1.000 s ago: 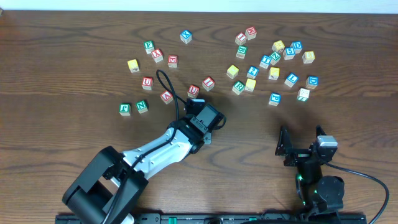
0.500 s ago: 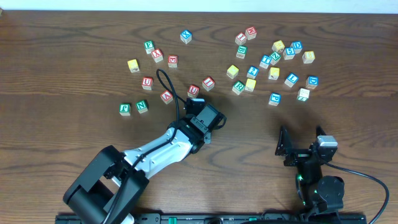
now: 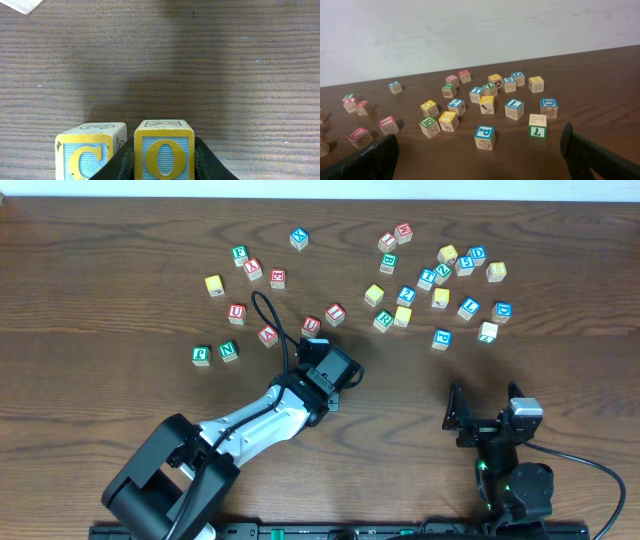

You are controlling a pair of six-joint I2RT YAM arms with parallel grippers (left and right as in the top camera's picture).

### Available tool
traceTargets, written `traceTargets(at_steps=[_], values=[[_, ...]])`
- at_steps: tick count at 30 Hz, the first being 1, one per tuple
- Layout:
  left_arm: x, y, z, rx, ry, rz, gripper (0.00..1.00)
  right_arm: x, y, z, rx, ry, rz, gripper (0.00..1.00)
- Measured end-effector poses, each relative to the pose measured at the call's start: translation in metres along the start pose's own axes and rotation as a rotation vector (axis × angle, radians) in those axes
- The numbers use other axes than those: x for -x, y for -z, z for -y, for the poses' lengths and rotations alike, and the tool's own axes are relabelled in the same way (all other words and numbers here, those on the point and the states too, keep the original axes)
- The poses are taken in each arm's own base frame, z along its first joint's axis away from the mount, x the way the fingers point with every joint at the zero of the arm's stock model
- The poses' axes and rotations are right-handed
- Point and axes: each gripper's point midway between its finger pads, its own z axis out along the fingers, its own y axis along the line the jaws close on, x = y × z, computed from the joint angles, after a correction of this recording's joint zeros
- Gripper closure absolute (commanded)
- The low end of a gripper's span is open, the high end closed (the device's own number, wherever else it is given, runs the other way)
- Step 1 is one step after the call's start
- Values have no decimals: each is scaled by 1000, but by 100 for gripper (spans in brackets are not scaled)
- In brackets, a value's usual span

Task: Spell out CORL

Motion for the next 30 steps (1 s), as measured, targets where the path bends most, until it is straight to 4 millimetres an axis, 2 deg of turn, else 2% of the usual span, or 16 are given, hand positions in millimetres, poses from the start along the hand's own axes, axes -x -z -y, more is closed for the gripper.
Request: traceTargets(at_steps=[21,25,30], values=[[0,-3,-1,8,-1,2,91,0,0,0,0,0,0,1],[0,-3,-1,8,-1,2,78,0,0,0,0,0,0,1],[0,-3,-1,8,-1,2,69,0,0,0,0,0,0,1]])
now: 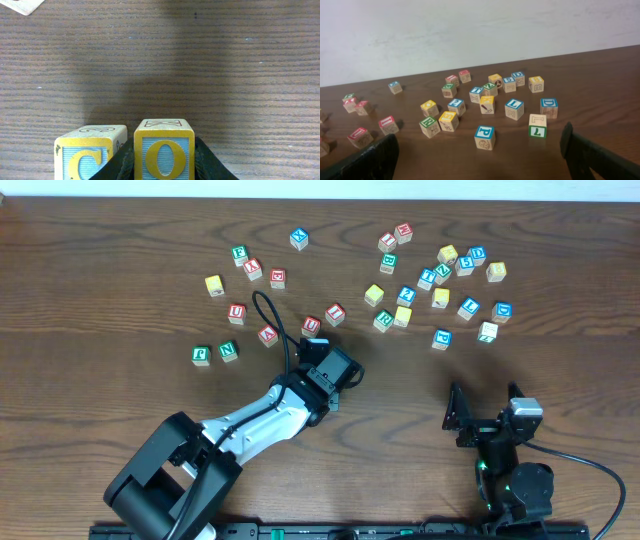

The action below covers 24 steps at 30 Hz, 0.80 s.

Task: Spell out CORL

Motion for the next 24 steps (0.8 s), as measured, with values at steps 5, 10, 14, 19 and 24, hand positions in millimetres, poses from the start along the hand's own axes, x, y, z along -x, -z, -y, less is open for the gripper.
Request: traceTargets(at_steps=[5,10,14,19,24], values=[[-4,-5,-1,11,-7,-15,58,0,0,0,0,0,0,1],[-6,-7,-2,16,-9,-22,58,0,0,0,0,0,0,1],[-6,-7,-2,16,-9,-22,59,0,0,0,0,0,0,1],[-6,-7,-2,15,-9,-22,63,0,0,0,0,0,0,1],[-6,-7,-2,16,-13,-22,63,0,0,0,0,0,0,1]])
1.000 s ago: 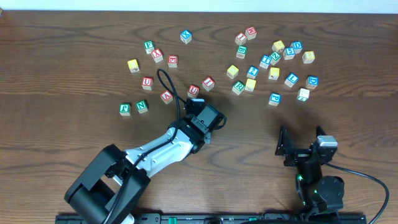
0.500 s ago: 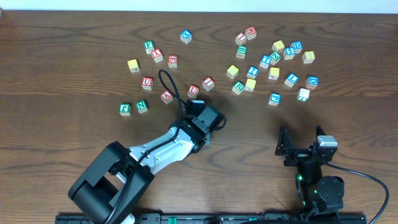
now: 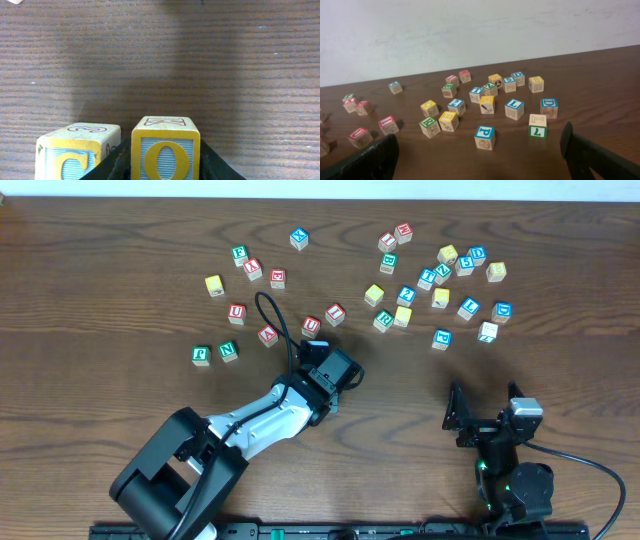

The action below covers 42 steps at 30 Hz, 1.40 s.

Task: Spell out CORL

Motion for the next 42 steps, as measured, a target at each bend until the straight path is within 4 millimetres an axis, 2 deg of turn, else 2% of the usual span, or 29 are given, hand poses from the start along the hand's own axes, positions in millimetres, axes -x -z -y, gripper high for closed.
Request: traceTargets(at_steps=[19,26,31,33,35,36,42], values=[[2,3,0,-6,-13,7,62,0,0,0,0,0,0,1],[11,17,2,-27,-23,36,62,0,0,0,0,0,0,1],[26,43,4,-72,-19,97,61,0,0,0,0,0,0,1],[33,56,4,-94,-19,128,57,0,0,0,0,0,0,1],[43,77,4,-125,-17,174,56,0,0,0,0,0,0,1],[47,86,3,-138,-20,194,49,0,0,0,0,0,0,1],[59,143,-13,-186,-45,303,37,0,0,0,0,0,0,1]])
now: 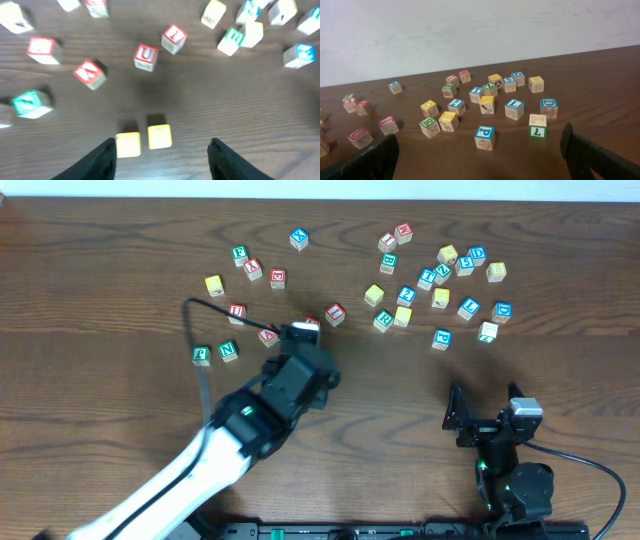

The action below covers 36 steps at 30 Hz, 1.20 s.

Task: Spell out CORL
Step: 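Open the left gripper and retract it to the left side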

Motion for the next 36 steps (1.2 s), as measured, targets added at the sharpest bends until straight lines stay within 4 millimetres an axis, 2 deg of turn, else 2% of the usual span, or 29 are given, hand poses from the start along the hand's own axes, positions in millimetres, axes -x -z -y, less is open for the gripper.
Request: traceTargets(at_steps=[4,7,12,18,25,36], values=[[17,35,-21,11,10,80,31,0,0,0,0,0,0,1],[25,60,-48,50,33,131,28,0,0,0,0,0,0,1],[28,95,-96,136,86,187,19,0,0,0,0,0,0,1],[32,124,-136,225,161,260,18,0,0,0,0,0,0,1],[31,124,-157,265,192,243,17,0,0,0,0,0,0,1],[28,118,-168,195,226,200,10,0,0,0,0,0,0,1]])
